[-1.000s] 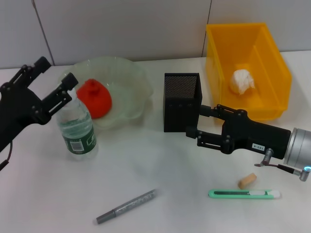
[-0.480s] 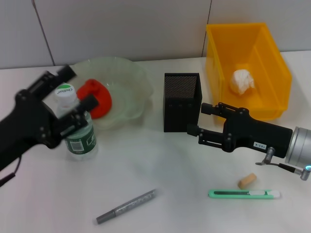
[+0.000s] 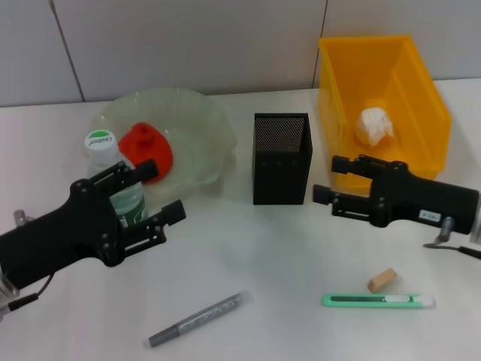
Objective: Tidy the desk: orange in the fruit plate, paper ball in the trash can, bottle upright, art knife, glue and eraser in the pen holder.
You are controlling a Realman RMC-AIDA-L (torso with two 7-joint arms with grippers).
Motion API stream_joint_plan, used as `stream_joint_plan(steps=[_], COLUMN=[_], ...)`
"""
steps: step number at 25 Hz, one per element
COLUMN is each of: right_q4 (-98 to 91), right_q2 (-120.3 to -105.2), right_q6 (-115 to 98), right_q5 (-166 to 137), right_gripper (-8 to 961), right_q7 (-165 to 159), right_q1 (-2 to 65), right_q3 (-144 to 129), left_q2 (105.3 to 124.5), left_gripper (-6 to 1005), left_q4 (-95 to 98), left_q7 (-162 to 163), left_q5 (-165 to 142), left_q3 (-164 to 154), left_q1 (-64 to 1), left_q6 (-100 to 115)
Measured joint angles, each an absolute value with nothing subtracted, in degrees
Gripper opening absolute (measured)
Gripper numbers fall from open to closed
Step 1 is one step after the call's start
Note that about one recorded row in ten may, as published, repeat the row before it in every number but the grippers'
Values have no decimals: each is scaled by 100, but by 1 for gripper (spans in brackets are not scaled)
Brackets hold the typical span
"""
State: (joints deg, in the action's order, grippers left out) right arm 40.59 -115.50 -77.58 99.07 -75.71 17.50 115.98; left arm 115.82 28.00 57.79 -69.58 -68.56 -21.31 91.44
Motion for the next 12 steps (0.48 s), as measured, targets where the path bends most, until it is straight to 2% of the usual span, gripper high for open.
stream_joint_plan(steps=[4, 10, 12], right_q4=[4815, 6043, 6542], right_q2=[-11320, -11313, -11335], right_q6=[-7813, -7855, -7983], right_q5=[8958, 7702, 7108], right_gripper=[770, 769, 769], right_q7=[-8895, -10314, -10943], right_q1=[1753, 1749, 1781], right_q3=[11600, 11602, 11602], left_q2=[11583, 11615, 11707], left_gripper=[780, 780, 780], left_q4=[2772, 2761, 2759], left_q7=[5706, 5563, 5425], left_q5=[-7046, -7360, -7528], left_q3=[-6886, -6863, -6860], left_q1=[-2066, -2059, -2035], left_q6=[9071, 9019, 8896])
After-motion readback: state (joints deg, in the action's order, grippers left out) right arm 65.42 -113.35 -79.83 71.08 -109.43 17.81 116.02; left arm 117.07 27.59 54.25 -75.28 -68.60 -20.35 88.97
